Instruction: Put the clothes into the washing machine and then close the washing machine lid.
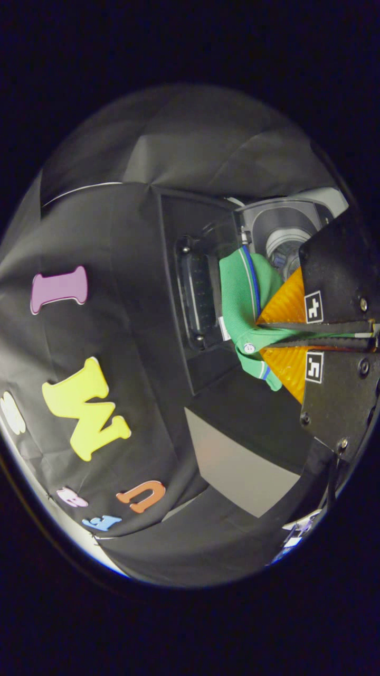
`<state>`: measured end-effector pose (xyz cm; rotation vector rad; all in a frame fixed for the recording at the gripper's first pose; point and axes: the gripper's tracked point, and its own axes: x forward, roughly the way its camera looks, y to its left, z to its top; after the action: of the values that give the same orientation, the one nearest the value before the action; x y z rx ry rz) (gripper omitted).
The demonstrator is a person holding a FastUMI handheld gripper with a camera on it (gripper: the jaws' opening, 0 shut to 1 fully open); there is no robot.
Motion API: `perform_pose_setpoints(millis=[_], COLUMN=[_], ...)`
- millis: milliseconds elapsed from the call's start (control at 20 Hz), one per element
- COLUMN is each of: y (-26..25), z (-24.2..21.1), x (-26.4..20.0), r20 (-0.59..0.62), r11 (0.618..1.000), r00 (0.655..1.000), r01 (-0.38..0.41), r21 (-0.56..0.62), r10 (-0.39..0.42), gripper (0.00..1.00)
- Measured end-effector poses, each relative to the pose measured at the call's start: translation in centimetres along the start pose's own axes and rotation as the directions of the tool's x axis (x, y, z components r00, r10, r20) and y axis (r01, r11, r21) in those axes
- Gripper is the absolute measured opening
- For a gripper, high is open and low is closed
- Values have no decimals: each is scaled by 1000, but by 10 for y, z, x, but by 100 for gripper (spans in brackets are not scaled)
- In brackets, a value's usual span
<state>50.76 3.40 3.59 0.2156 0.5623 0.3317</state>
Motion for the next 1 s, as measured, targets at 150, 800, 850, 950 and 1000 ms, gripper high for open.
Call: perform_pose_setpoints(millis=[150, 800, 850, 950, 1000], y=[-9, -58, -61, -68, -70], z=[-15, -79, -83, -92, -97], x=[19, 85, 91, 101, 106], r20=[-43, -223, -236, -262, -276], r11=[1000, 992, 991, 988, 987], r00=[999, 974, 971, 963, 958], r01=[3, 70, 78, 100, 112], r21=[7, 105, 113, 118, 118], r10=[-3, -45, -50, -67, -76], gripper=[7, 7, 7, 7, 7])
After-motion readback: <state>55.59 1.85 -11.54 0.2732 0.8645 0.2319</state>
